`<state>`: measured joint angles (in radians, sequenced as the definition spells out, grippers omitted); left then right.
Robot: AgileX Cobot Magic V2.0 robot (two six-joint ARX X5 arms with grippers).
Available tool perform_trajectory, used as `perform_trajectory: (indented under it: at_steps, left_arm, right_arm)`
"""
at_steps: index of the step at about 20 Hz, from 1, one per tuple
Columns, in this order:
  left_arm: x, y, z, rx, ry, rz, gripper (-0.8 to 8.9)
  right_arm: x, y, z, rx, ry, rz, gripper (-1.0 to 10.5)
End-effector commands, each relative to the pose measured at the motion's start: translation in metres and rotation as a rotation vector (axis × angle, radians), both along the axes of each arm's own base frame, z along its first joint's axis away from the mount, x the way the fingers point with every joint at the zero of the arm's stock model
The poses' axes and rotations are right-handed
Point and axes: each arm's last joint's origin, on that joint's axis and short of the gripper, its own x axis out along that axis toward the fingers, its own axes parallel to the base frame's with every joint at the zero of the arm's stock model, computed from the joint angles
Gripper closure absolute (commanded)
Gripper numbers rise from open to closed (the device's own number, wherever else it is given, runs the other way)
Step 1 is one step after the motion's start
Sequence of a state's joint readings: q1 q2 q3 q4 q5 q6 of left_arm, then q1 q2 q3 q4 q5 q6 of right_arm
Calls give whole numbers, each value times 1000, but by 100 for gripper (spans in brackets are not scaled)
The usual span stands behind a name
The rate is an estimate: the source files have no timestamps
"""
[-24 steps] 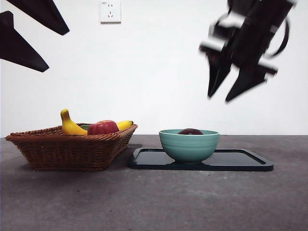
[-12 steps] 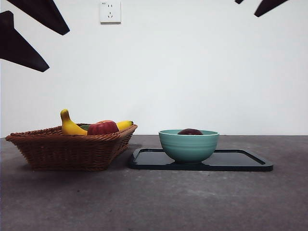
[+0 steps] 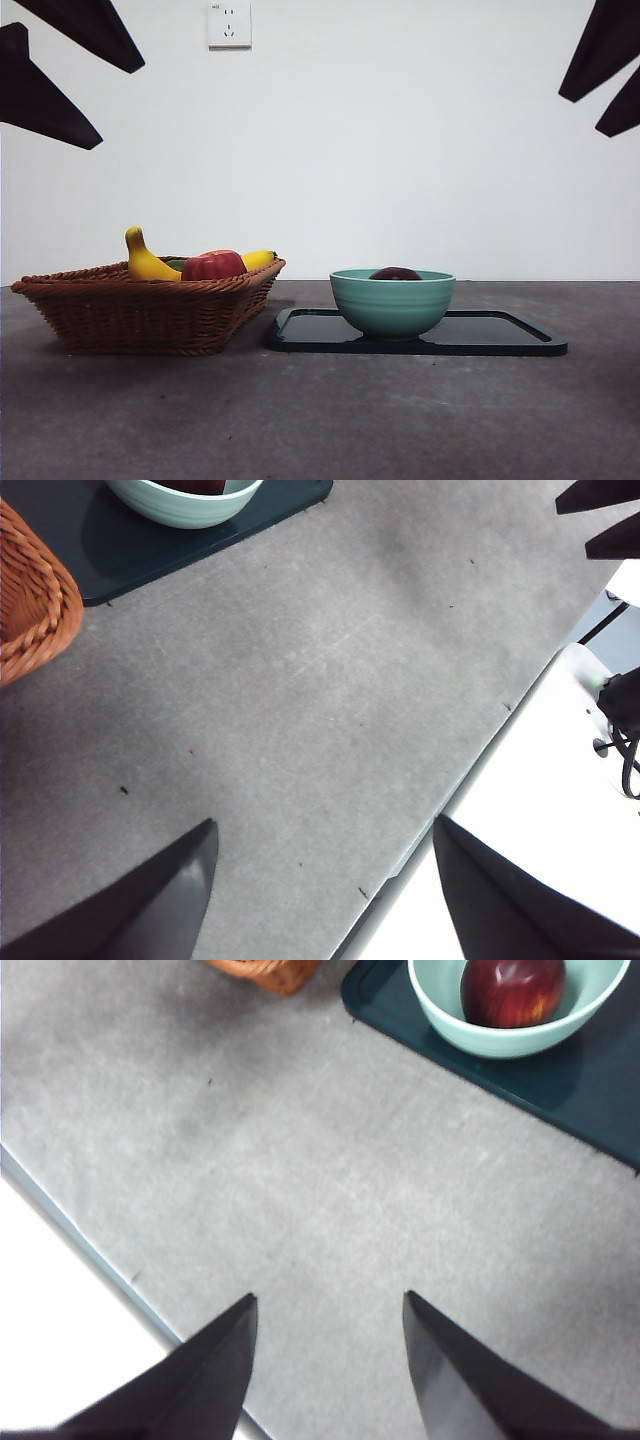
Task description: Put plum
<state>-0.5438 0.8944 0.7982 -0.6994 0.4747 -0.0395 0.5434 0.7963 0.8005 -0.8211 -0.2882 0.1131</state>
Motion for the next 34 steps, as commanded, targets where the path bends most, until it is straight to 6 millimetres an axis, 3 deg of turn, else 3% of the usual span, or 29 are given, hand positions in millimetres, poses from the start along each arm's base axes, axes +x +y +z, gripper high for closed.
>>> perform_trajectory:
  at_steps: [1, 19, 25, 29, 34]
  left_arm:
    - [1, -2, 3, -10, -12, -10, 471]
    - [1, -2, 3, -14, -16, -9, 471]
    - [13, -12, 17, -120, -54, 69, 471]
    - [38, -29, 36, -79, -86, 124, 471]
    - [94, -66, 51, -38, -77, 143, 471]
  right_arm:
    - [0, 1, 4, 21, -11, 1, 715]
    - [0, 1, 4, 20, -11, 1, 715]
    - [0, 1, 4, 20, -11, 1, 715]
    - [0, 1, 3, 20, -10, 1, 715]
    - [0, 1, 3, 21, -6, -2, 715]
